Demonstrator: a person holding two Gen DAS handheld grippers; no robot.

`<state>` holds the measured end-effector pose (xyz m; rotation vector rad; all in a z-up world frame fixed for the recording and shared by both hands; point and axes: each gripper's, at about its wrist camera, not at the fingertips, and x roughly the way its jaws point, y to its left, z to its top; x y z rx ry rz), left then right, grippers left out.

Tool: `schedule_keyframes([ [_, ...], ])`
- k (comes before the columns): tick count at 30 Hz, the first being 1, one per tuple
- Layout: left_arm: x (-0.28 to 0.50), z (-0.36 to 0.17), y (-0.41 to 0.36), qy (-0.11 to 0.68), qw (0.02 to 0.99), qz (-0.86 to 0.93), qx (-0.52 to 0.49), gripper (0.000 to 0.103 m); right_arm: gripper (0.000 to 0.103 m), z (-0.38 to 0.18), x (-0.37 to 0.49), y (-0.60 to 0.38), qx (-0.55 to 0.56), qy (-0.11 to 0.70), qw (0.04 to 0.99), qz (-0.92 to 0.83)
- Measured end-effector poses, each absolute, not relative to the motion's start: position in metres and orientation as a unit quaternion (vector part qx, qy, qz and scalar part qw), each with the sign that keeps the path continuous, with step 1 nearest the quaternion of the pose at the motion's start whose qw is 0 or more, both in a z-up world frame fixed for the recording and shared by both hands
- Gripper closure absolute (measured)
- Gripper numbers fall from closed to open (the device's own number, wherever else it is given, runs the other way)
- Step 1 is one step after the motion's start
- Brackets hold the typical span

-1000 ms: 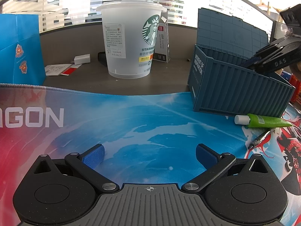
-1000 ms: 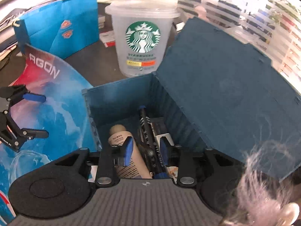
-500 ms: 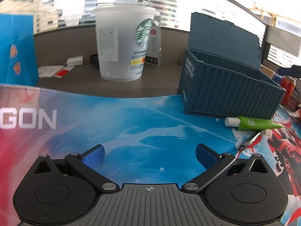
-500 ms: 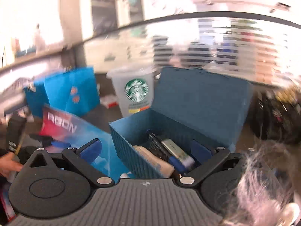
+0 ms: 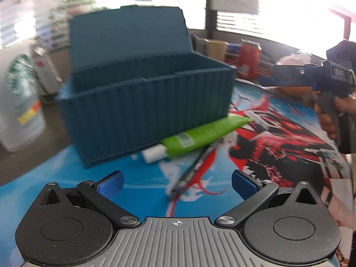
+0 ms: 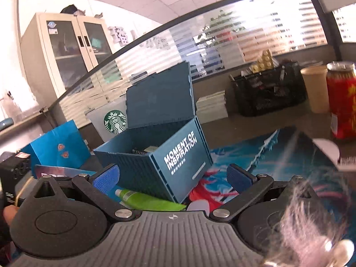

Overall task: Organize rigid objects
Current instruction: 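Withdraw the right gripper from the teal box, then grasp the black pen beside the green tube with the left gripper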

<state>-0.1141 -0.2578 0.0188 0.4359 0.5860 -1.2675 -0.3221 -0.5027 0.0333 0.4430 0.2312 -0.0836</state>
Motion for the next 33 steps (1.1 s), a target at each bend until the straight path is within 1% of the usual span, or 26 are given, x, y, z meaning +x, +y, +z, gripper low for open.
schedule_keyframes([
  [2, -0.109, 0.015, -0.263, 0.287, 0.736, -0.581, 0.194, 0.000, 0.000, 0.028, -0.322, -0.503, 0.229, 0.109, 0.966, -0.041],
  [6, -0.106, 0.015, -0.265, 0.298, 0.729, -0.590, 0.177, 0.000, 0.000, 0.018, -0.330, -0.511, 0.259, 0.100, 0.960, -0.034],
  [10, -0.111, 0.014, -0.270, 0.292, 0.729, -0.591, 0.184, 0.002, 0.000, 0.011, -0.335, -0.525, 0.311, 0.084, 0.946, -0.031],
  [13, -0.125, 0.013, -0.276, 0.262, 0.726, -0.593, 0.228, 0.017, 0.000, 0.003, -0.337, -0.535, 0.355, 0.087, 0.929, -0.048],
  [14, -0.130, 0.014, -0.276, 0.253, 0.720, -0.601, 0.238, 0.030, 0.000, 0.001, -0.336, -0.537, 0.363, 0.092, 0.926, -0.049],
  [15, -0.133, 0.016, -0.276, 0.253, 0.712, -0.611, 0.235, 0.046, 0.000, 0.000, -0.335, -0.538, 0.366, 0.099, 0.924, -0.045],
  [19, -0.139, 0.019, -0.286, 0.254, 0.708, -0.614, 0.240, 0.062, 0.000, 0.000, -0.329, -0.534, 0.361, 0.122, 0.924, -0.034],
  [21, -0.140, 0.020, -0.291, 0.254, 0.701, -0.622, 0.242, 0.082, 0.000, -0.001, -0.328, -0.534, 0.365, 0.130, 0.921, -0.038],
  [22, -0.141, 0.021, -0.292, 0.253, 0.696, -0.627, 0.242, 0.086, 0.000, -0.002, -0.329, -0.535, 0.366, 0.128, 0.921, -0.038],
  [23, -0.142, 0.021, -0.292, 0.254, 0.690, -0.634, 0.239, 0.089, 0.000, -0.002, -0.331, -0.535, 0.369, 0.124, 0.921, -0.037],
  [27, -0.149, 0.020, -0.287, 0.244, 0.680, -0.648, 0.241, 0.090, 0.000, -0.004, -0.338, -0.539, 0.383, 0.104, 0.917, -0.040],
  [33, -0.148, 0.020, -0.281, 0.274, 0.689, -0.635, 0.217, 0.091, 0.000, -0.005, -0.342, -0.543, 0.391, 0.093, 0.915, -0.040],
])
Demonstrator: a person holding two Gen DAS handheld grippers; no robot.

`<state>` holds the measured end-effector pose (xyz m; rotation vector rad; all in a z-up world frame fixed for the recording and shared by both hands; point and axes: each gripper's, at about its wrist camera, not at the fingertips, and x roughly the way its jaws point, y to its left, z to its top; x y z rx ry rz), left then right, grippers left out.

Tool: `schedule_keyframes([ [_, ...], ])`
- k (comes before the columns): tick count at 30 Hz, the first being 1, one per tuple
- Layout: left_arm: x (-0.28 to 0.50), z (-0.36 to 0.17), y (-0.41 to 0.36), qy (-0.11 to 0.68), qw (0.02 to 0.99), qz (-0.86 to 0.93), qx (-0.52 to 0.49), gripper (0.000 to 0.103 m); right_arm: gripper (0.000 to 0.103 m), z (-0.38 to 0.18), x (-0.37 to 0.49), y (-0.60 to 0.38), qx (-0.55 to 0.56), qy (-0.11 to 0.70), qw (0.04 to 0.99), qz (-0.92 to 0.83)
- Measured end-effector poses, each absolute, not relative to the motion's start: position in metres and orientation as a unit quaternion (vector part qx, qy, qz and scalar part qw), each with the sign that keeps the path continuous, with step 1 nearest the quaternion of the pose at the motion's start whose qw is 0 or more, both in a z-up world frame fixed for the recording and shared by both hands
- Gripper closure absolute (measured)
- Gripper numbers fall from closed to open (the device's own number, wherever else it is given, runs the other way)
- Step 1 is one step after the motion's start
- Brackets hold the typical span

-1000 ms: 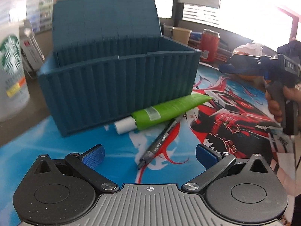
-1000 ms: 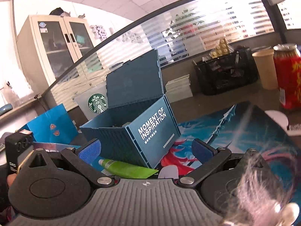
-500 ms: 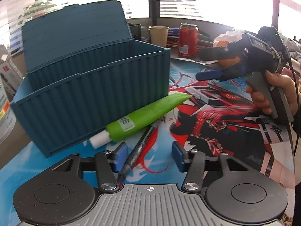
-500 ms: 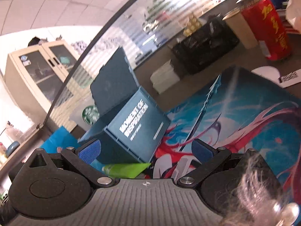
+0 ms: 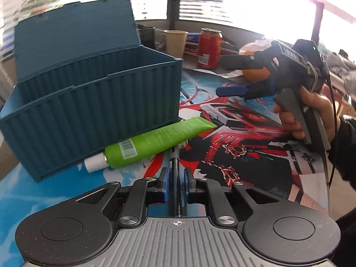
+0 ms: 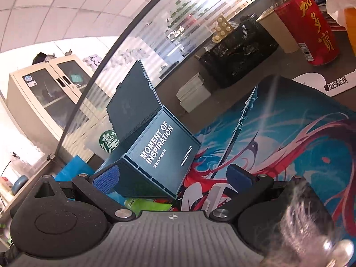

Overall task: Organize rigid objects
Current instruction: 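Grasp the black pen beside the green tube with the left gripper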

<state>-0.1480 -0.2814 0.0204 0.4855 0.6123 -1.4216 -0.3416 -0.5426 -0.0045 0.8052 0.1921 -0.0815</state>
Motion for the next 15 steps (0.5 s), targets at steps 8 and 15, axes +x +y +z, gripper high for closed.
schedule_keyframes([
  [8, -0.161, 0.033, -0.263, 0.277, 0.673, -0.653, 0.211, 0.092, 0.000, -0.005, -0.343, -0.544, 0.393, 0.090, 0.914, -0.042],
  [15, -0.174, 0.044, -0.263, 0.281, 0.660, -0.675, 0.175, 0.092, 0.000, -0.004, -0.344, -0.544, 0.394, 0.088, 0.914, -0.045],
])
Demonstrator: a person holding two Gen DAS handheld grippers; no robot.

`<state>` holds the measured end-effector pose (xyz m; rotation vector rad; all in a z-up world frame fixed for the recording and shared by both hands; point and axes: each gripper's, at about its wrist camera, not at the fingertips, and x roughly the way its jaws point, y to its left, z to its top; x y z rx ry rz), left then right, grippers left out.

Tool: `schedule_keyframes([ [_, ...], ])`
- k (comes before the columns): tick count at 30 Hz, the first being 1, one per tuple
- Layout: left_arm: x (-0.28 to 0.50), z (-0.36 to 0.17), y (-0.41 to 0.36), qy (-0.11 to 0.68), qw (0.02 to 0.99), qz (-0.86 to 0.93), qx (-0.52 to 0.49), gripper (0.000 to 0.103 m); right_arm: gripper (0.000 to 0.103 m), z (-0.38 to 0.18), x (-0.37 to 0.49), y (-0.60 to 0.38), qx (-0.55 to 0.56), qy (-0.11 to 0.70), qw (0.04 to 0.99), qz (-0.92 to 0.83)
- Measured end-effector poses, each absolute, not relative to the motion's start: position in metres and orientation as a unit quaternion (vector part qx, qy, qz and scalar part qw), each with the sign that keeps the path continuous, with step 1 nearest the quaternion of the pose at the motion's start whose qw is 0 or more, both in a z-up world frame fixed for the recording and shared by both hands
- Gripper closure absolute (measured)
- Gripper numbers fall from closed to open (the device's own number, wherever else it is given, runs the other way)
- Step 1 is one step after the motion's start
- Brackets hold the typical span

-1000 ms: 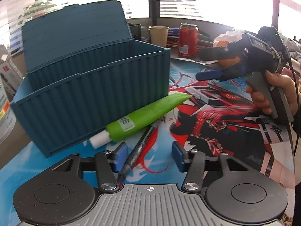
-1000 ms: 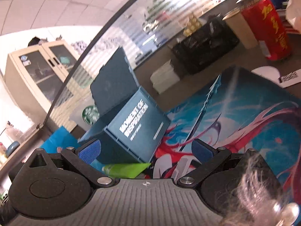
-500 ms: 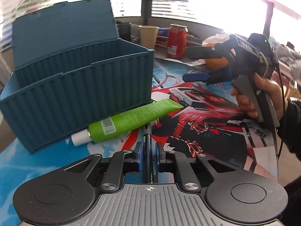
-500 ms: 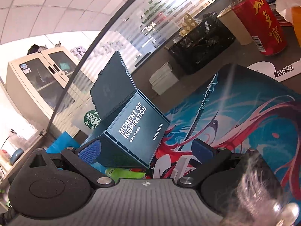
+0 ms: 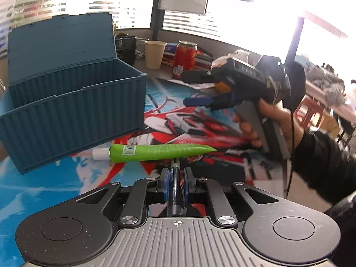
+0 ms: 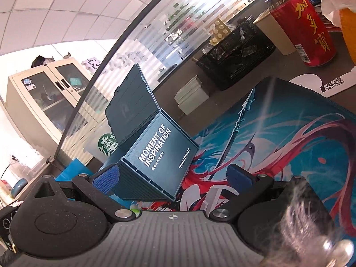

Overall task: Organize rigid objects
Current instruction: 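Lift the black pen with the left gripper toward the teal box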

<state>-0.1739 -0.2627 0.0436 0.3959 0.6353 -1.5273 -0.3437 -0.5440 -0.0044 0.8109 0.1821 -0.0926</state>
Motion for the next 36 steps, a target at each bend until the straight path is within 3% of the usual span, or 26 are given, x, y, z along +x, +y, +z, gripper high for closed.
schedule_keyframes([
  [8, -0.180, 0.043, -0.270, 0.275, 0.665, -0.674, 0.167, 0.092, 0.000, -0.005, -0.346, -0.545, 0.397, 0.084, 0.913, -0.048],
  [15, -0.156, 0.053, -0.276, 0.353, 0.635, -0.685, 0.049, 0.101, 0.000, -0.004, -0.346, -0.545, 0.397, 0.083, 0.913, -0.048],
  [22, -0.154, 0.045, -0.273, 0.347, 0.650, -0.670, 0.091, 0.101, 0.000, -0.004, -0.347, -0.545, 0.397, 0.083, 0.913, -0.046],
  [23, -0.161, 0.045, -0.272, 0.343, 0.649, -0.671, 0.102, 0.098, 0.000, -0.004, -0.347, -0.545, 0.397, 0.083, 0.913, -0.044],
  [25, -0.183, 0.043, -0.272, 0.338, 0.628, -0.690, 0.120, 0.072, 0.000, -0.003, -0.348, -0.545, 0.396, 0.084, 0.913, -0.043],
  [26, -0.200, 0.042, -0.272, 0.330, 0.626, -0.693, 0.136, 0.030, 0.000, -0.003, -0.348, -0.544, 0.395, 0.083, 0.914, -0.046],
  [27, -0.221, 0.042, -0.271, 0.302, 0.628, -0.700, 0.154, 0.012, 0.000, -0.002, -0.349, -0.543, 0.393, 0.080, 0.915, -0.051],
  [32, -0.294, 0.040, -0.280, 0.208, 0.628, -0.710, 0.242, 0.012, 0.000, -0.002, -0.349, -0.544, 0.394, 0.079, 0.914, -0.055],
  [36, -0.295, 0.020, -0.292, 0.245, 0.640, -0.681, 0.260, 0.012, 0.000, -0.003, -0.350, -0.543, 0.395, 0.076, 0.914, -0.053],
])
